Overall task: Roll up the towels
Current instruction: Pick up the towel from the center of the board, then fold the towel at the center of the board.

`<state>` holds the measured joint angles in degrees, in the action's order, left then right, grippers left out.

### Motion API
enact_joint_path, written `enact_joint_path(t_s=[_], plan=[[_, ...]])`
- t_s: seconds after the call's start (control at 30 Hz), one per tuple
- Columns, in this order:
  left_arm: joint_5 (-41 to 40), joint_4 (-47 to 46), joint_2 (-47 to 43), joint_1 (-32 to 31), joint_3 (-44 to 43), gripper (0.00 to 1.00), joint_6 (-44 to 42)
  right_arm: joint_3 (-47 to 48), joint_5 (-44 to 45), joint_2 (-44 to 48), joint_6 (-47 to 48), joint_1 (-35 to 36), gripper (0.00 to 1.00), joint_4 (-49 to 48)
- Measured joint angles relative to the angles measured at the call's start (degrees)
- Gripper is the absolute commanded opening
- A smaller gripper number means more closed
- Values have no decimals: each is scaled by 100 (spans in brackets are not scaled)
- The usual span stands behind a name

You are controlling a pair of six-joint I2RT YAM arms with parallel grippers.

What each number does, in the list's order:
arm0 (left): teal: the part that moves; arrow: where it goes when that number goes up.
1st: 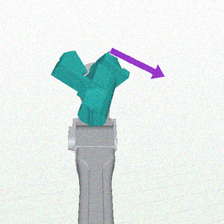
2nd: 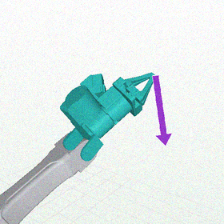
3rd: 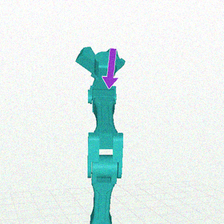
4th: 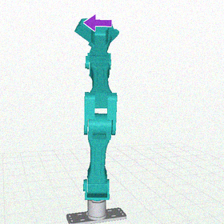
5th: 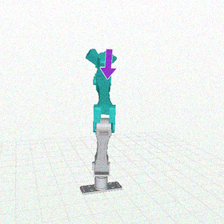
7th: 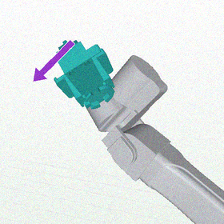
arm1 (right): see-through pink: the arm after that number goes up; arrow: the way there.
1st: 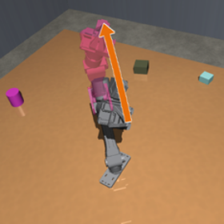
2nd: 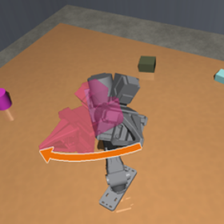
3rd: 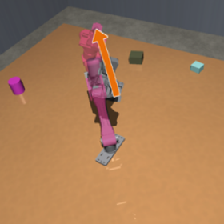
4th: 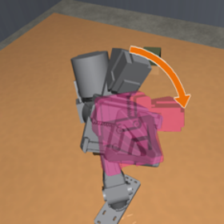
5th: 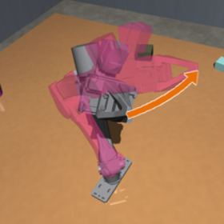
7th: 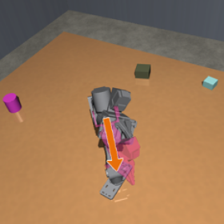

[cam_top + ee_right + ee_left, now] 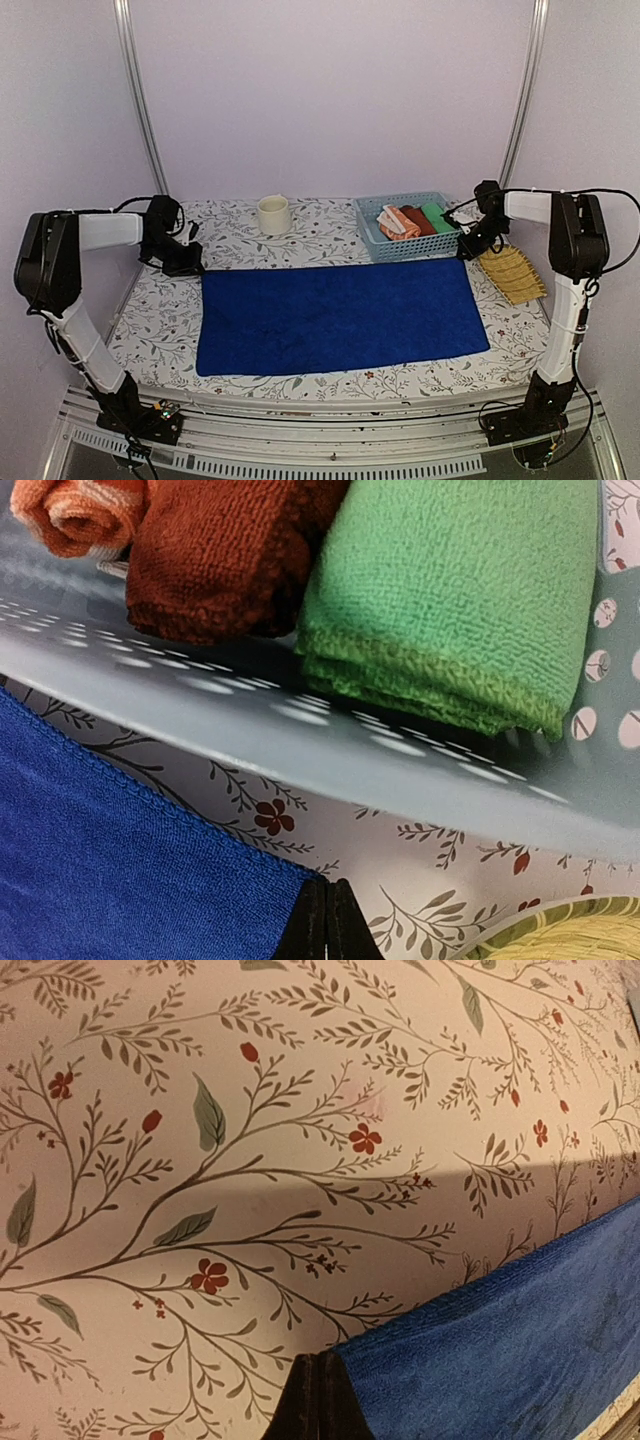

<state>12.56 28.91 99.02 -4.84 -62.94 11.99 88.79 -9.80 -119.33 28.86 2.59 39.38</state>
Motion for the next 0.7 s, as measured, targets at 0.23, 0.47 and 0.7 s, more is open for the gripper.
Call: enact_joint_path(t_s=[0.23, 0.47, 0.7], plan=[[-50, 15, -208, 0, 0, 0, -85, 2, -133, 83, 59, -94, 3, -26], [-46, 81, -610, 2, 13, 0, -90, -225, -483, 691, 79, -201, 3, -87], [-76, 160, -664, 7, 13, 0, -101, -254, -649, 861, 87, -240, 3, -142]])
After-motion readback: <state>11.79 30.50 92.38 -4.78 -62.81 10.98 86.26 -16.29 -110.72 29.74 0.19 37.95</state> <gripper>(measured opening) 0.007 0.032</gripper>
